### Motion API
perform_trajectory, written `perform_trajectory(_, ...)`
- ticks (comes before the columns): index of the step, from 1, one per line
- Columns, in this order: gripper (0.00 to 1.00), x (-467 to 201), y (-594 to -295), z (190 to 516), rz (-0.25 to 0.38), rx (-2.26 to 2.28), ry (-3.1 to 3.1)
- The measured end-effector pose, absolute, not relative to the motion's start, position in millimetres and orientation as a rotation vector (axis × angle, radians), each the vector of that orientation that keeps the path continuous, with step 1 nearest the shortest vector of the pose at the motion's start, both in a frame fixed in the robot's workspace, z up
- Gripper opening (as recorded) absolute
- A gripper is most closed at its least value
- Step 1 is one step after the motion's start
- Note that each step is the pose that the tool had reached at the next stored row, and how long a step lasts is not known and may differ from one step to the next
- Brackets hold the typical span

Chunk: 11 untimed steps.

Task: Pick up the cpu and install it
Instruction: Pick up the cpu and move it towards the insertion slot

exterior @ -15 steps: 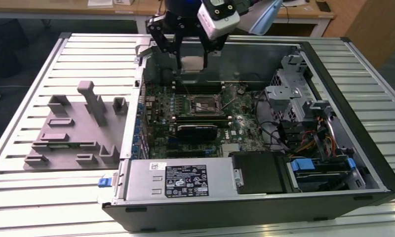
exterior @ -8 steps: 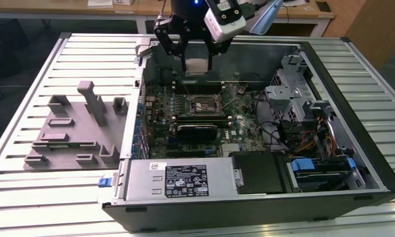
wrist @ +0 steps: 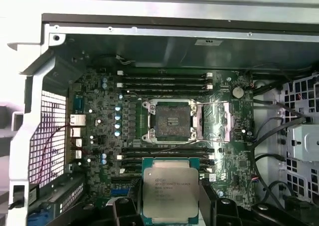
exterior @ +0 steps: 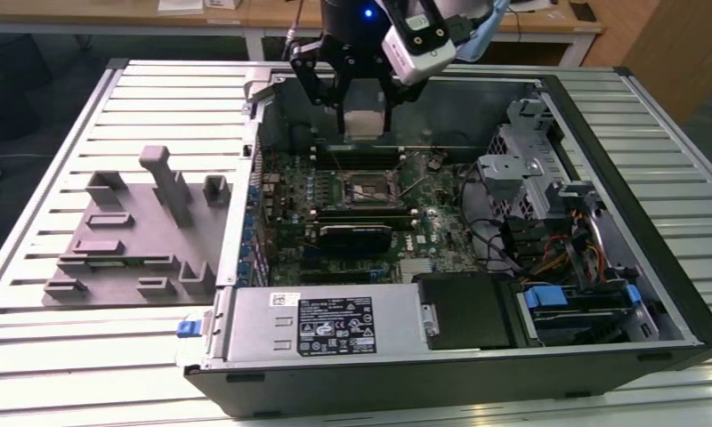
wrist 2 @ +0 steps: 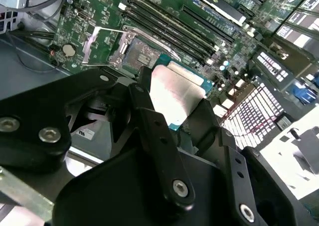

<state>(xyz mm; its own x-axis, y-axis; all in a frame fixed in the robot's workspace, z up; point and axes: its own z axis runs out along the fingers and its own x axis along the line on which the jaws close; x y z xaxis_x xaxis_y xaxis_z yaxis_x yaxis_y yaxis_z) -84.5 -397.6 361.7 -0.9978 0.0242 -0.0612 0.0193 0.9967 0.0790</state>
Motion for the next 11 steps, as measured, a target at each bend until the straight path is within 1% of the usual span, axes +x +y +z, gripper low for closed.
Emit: perform_trajectory(11, 0.54, -75.6, -397.4, 347.3, 0.121, 0.034, 3.085)
